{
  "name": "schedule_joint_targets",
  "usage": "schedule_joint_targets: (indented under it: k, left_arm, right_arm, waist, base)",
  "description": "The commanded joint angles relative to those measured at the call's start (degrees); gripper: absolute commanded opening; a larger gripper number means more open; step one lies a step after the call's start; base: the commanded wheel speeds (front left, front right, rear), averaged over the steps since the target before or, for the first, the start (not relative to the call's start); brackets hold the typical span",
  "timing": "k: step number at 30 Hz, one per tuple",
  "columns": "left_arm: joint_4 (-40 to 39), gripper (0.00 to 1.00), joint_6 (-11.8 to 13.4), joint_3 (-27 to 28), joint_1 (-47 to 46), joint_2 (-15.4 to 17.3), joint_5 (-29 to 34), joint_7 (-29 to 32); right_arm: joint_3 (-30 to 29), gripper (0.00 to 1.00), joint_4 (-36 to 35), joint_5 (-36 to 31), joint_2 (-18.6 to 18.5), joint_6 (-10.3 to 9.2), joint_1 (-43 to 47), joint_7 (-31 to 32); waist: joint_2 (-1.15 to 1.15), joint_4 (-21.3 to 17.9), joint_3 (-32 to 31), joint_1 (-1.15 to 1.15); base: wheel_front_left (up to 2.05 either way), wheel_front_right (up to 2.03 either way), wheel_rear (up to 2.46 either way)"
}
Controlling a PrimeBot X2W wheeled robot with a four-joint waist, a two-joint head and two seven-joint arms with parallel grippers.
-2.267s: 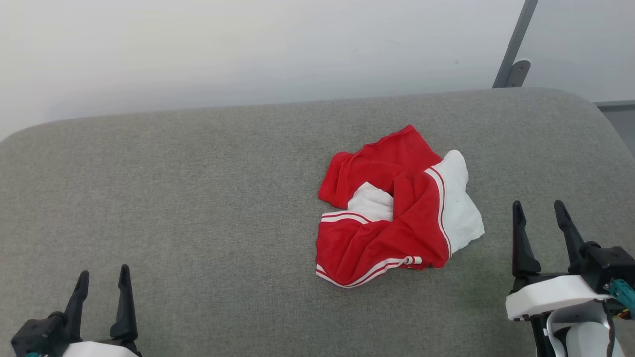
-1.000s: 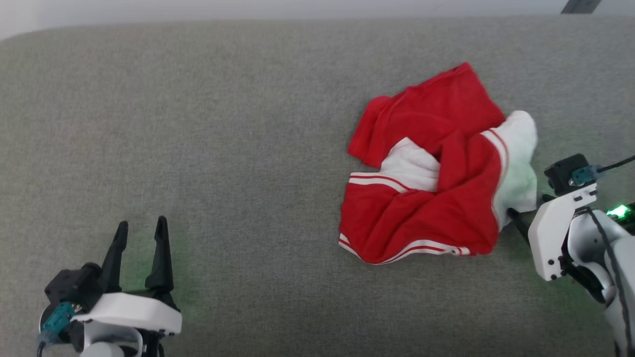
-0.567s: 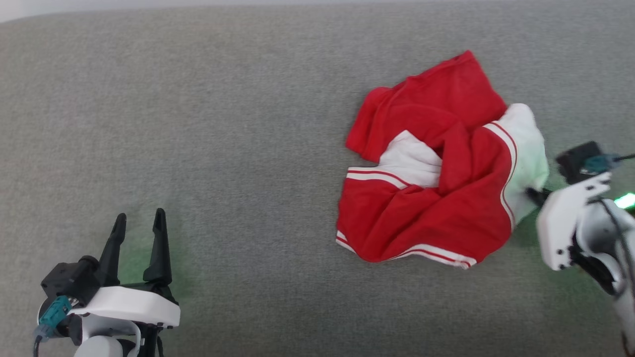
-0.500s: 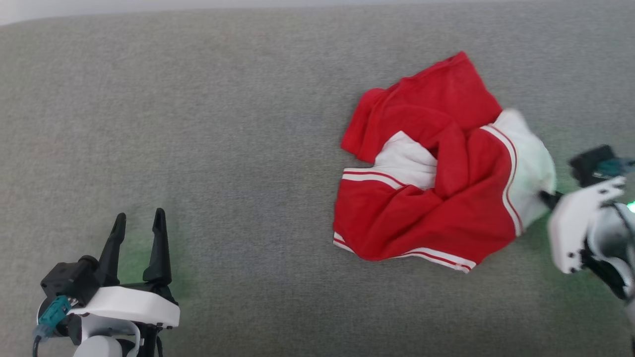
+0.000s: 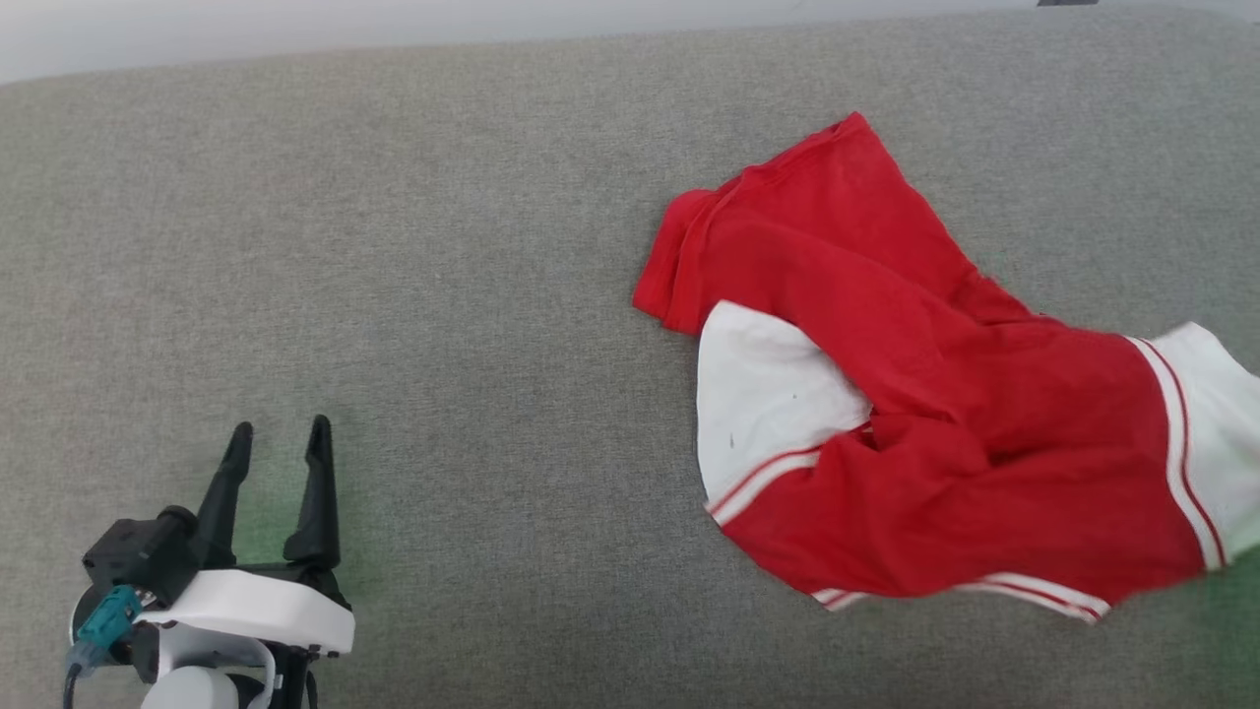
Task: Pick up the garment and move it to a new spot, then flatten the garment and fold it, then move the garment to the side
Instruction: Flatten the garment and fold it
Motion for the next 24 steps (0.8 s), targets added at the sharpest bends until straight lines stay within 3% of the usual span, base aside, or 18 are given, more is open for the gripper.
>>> schedule_joint_targets:
  k: [1, 8, 9, 10, 11, 12, 18, 22, 24]
  left_arm:
    - [0.1, 1.0, -0.1, 0.0, 0.3, 0.1, -0.2, -0.3]
    - [0.5, 1.0, -0.1, -1.4, 0.2, 1.5, -0.5, -0.3]
    - [0.4, 1.0, -0.1, -2.1, -0.2, 1.8, -0.7, -0.3]
    - [0.0, 1.0, -0.1, -3.0, -0.7, 2.4, -0.9, -0.3]
    - [-0.3, 1.0, -0.1, -3.8, -1.2, 3.3, -0.8, -0.3]
    - [-0.9, 1.0, -0.1, -4.9, -1.9, 4.3, -0.9, -0.3]
    - [-4.6, 1.0, -0.1, -14.3, -8.2, 13.1, -3.1, 0.1]
    - [-8.3, 1.0, -0.1, -24.9, -15.2, 19.0, -8.1, 7.8]
    - [-11.4, 1.0, -0.1, -33.2, -19.8, 21.7, -12.1, 13.5]
  right_arm:
    - [-0.6, 0.0, 0.0, -0.5, 0.6, -0.14, 0.3, -0.4]
    - [-4.4, 0.0, 1.2, -4.7, 4.6, -0.14, 0.1, -3.2]
    - [-4.6, 0.29, 1.2, -5.1, 5.1, -0.14, -0.1, -4.0]
    - [-5.0, 0.48, 1.2, -5.5, 5.6, -0.14, -0.3, -4.8]
    - [-5.4, 0.93, 1.1, -6.0, 6.1, -0.14, -0.4, -5.7]
    - [-6.0, 1.0, 0.8, -6.5, 6.6, -0.15, -0.4, -6.8]
    - [-10.8, 1.0, -4.3, -9.3, 10.7, -0.14, -1.8, -15.3]
    - [-12.0, 1.0, -8.7, -11.0, 14.6, -0.14, -3.2, -20.7]
    - [-11.2, 1.0, -10.3, -11.7, 16.5, -0.14, -3.8, -22.6]
  waist:
    - [0.0, 0.0, 0.0, 0.0]
    - [0.0, -0.5, -0.7, 0.0]
    - [0.0, -0.5, -0.8, 0.0]
    - [0.0, -0.6, -0.9, 0.0]
    - [0.0, -0.7, -1.0, 0.0]
    - [0.0, -0.8, -1.1, 0.0]
    - [0.0, -2.8, -1.6, 0.0]
    - [0.0, -4.8, -2.0, 0.0]
    - [0.0, -5.9, -1.9, 0.0]
  base:
    - [0.0, 0.0, 0.0]
    - [0.0, 0.0, 0.0]
    - [0.0, 0.0, 0.0]
    - [0.0, 0.0, 0.0]
    - [0.0, 0.0, 0.0]
    - [0.0, 0.0, 0.0]
    - [0.0, 0.0, 0.0]
    - [0.0, 0.0, 0.0]
    - [0.0, 0.0, 0.0]
